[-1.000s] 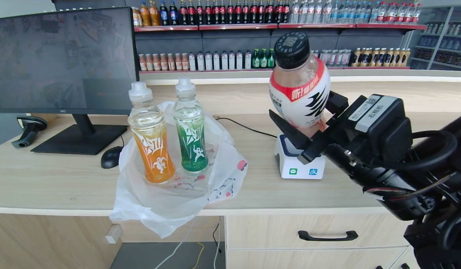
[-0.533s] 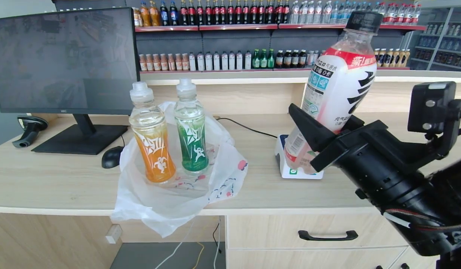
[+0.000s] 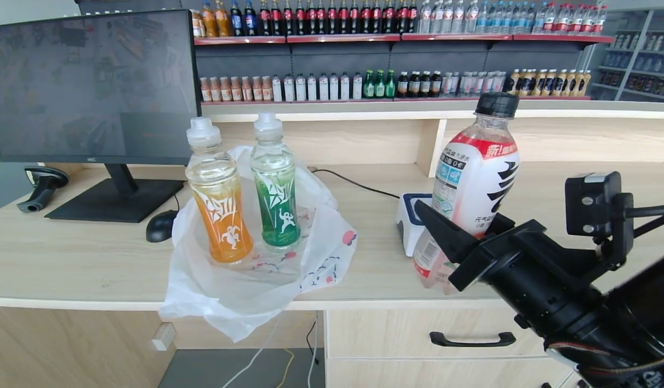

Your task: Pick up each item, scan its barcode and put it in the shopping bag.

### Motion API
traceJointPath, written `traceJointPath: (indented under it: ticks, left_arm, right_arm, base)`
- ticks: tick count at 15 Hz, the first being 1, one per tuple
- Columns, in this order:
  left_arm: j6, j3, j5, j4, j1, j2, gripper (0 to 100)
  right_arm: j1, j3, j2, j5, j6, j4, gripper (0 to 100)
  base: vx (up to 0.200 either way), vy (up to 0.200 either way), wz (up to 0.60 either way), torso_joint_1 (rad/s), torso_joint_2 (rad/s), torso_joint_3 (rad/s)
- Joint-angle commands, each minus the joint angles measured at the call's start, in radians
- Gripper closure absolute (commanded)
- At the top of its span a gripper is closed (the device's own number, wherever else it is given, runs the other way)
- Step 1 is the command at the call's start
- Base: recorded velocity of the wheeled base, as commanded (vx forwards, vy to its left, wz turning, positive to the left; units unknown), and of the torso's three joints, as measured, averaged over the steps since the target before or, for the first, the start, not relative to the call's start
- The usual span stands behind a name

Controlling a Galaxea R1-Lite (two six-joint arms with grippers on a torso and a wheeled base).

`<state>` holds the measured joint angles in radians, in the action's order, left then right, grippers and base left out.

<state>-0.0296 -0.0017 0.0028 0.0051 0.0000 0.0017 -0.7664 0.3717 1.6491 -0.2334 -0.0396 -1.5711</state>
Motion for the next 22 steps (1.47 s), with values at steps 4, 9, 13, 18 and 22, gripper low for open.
traceJointPath:
  ticks: [4,9,13,18,22]
  left_arm:
    - [-0.001,0.000,0.000,-0.001,0.000,0.000,0]
    - [-0.001,0.000,0.000,-0.001,0.000,0.000,0]
    - [-0.001,0.000,0.000,-0.001,0.000,0.000,0]
    - [-0.001,0.000,0.000,-0.001,0.000,0.000,0]
    - [-0.001,0.000,0.000,-0.001,0.000,0.000,0]
  right_arm:
    - [0.007,-0.011,-0.008,0.000,-0.008,0.000,100]
    - [0.029,-0.030,-0.020,0.002,-0.008,0.000,100]
    - [0.029,-0.028,-0.015,0.003,-0.016,0.000,100]
    - [0.029,0.000,0.020,0.003,-0.014,0.000,100]
    - [0.024,0.096,0.129,0.014,-0.013,0.000,100]
  base:
    - [-0.050,0.000,0.00,0.004,0.00,-0.001]
    - [0.000,0.120,0.00,0.005,0.00,0.001]
    - [0.000,0.200,0.00,0.010,0.00,-0.002]
    - [0.000,0.120,0.00,0.001,0.01,0.002]
    - [0.000,0.000,0.00,0.000,0.00,0.000]
